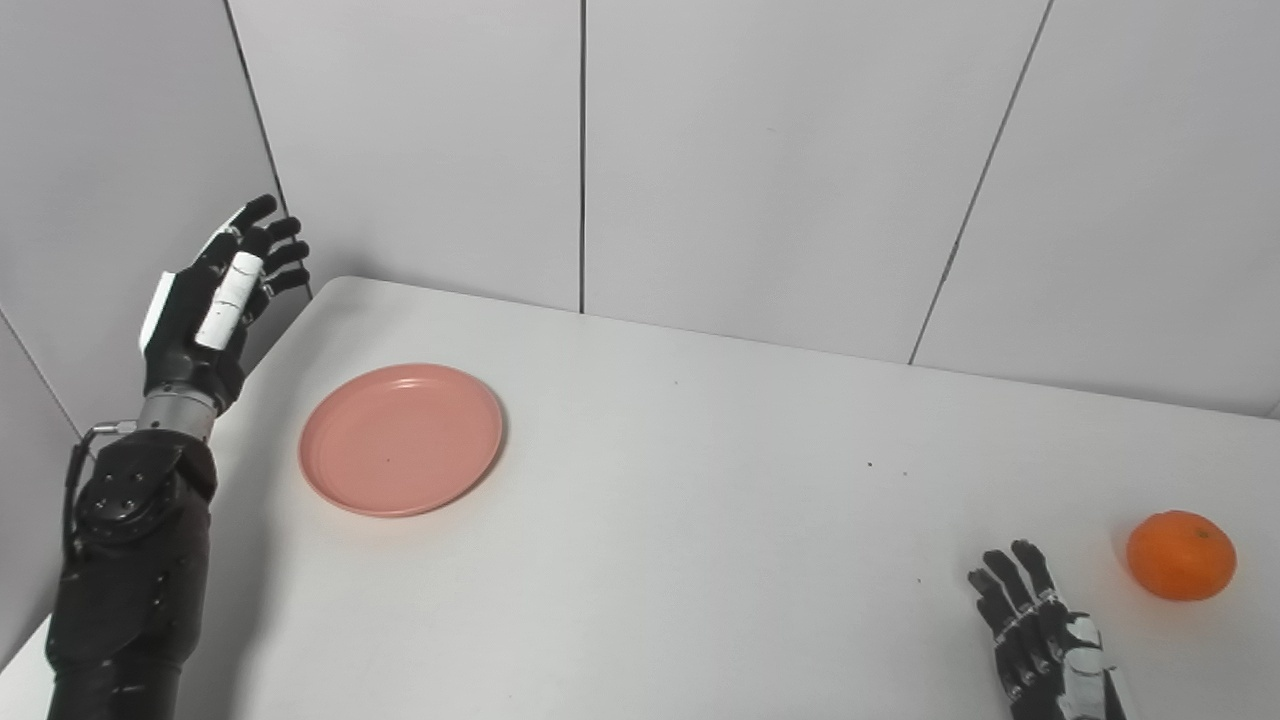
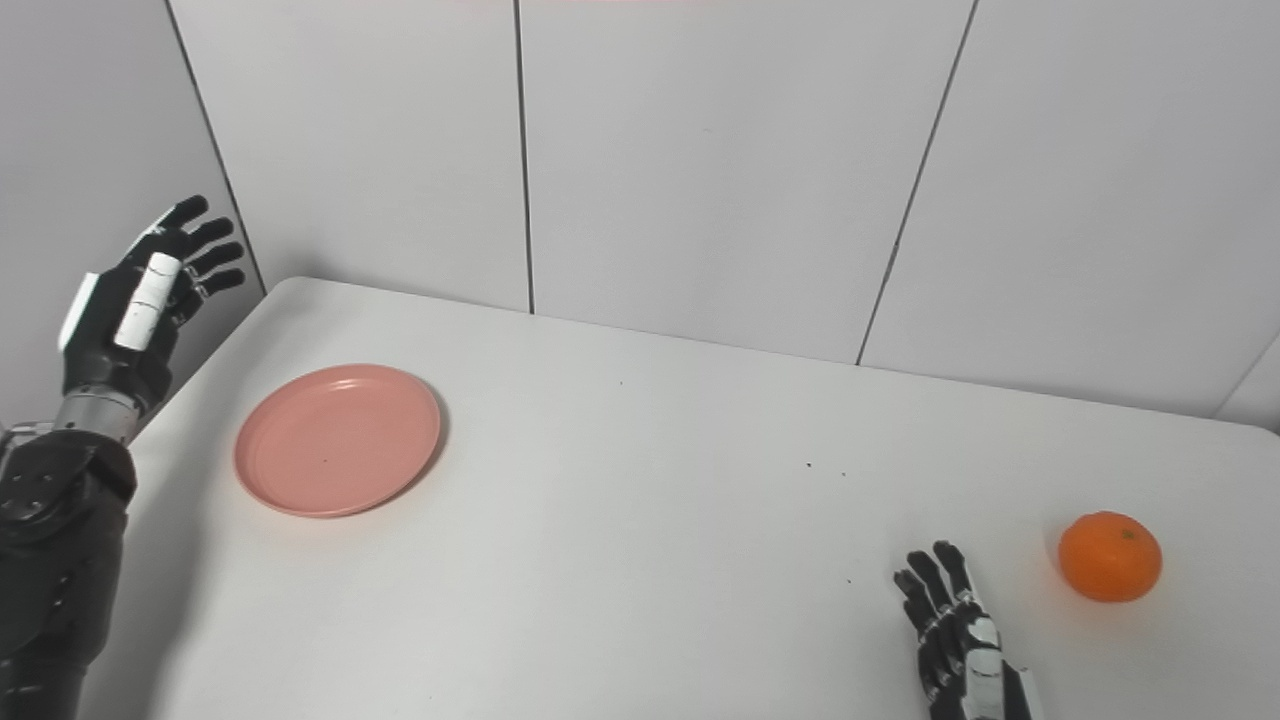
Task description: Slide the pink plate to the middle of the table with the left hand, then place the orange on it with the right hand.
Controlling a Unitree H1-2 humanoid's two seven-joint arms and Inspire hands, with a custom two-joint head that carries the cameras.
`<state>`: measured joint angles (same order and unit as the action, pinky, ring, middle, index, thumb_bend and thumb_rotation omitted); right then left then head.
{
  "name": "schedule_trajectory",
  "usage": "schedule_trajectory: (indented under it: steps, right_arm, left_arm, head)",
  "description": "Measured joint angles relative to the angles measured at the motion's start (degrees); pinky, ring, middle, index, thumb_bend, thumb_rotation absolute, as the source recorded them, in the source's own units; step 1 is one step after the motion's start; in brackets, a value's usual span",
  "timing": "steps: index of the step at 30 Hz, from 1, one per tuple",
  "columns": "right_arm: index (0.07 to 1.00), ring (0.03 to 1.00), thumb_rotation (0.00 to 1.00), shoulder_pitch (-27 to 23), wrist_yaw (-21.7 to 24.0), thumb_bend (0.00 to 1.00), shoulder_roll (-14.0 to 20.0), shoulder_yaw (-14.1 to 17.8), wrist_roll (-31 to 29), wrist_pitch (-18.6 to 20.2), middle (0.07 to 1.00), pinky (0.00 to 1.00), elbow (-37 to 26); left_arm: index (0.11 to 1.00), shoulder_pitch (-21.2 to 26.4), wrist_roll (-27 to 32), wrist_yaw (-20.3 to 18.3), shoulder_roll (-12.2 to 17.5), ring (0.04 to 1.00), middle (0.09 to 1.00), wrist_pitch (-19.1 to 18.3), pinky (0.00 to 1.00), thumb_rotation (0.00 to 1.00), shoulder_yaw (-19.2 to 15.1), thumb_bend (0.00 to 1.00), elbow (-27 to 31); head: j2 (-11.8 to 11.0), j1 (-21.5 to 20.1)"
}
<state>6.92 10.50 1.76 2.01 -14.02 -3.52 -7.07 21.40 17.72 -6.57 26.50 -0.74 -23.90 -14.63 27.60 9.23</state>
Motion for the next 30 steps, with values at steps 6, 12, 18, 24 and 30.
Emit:
schedule_trajectory:
  steps: [6, 12, 18, 24, 30]
  right_arm:
    - [0.949, 0.916, 1.00, 0.02, -0.03, 0.79, -0.01, -0.04, 0.02, 0.01, 0.922, 1.00, -0.08]
    - [0.944, 0.908, 1.00, 0.05, -0.04, 0.78, -0.01, -0.02, 0.03, 0.00, 0.918, 1.00, -0.10]
    - [0.943, 0.904, 1.00, 0.13, -0.04, 0.78, 0.00, -0.06, 0.26, 0.01, 0.916, 1.00, -0.22]
    - [0.945, 0.903, 1.00, 0.15, -0.04, 0.77, -0.03, -0.16, 0.58, 0.01, 0.915, 1.00, -0.31]
    - [0.942, 0.900, 1.00, 0.15, -0.04, 0.78, -0.03, -0.17, 0.58, 0.01, 0.914, 1.00, -0.31]
  left_arm:
    - [0.824, 0.65, 2.86, -0.24, -0.28, 0.770, 0.780, 0.45, 0.71, 0.72, -1.00, 0.99, -7.89]
    - [0.830, 1.06, 5.13, -2.95, -0.45, 0.788, 0.791, 2.59, 0.70, 0.71, -1.32, 1.00, -16.92]
    - [0.845, 2.71, 6.81, -6.69, -0.41, 0.751, 0.811, 6.01, 0.67, 0.72, -1.48, 1.00, -24.01]
    - [0.829, 4.24, 7.81, -8.95, -0.23, 0.735, 0.787, 8.22, 0.59, 0.71, -1.53, 1.00, -27.72]
    - [0.798, 4.31, 7.79, -8.95, -0.17, 0.725, 0.758, 8.49, 0.64, 0.71, -1.30, 1.00, -28.10]
  head:
    - [0.26, 0.00]
    - [0.53, -0.35]
    - [0.79, -0.70]
    - [0.88, -0.96]
    - [0.97, -0.97]
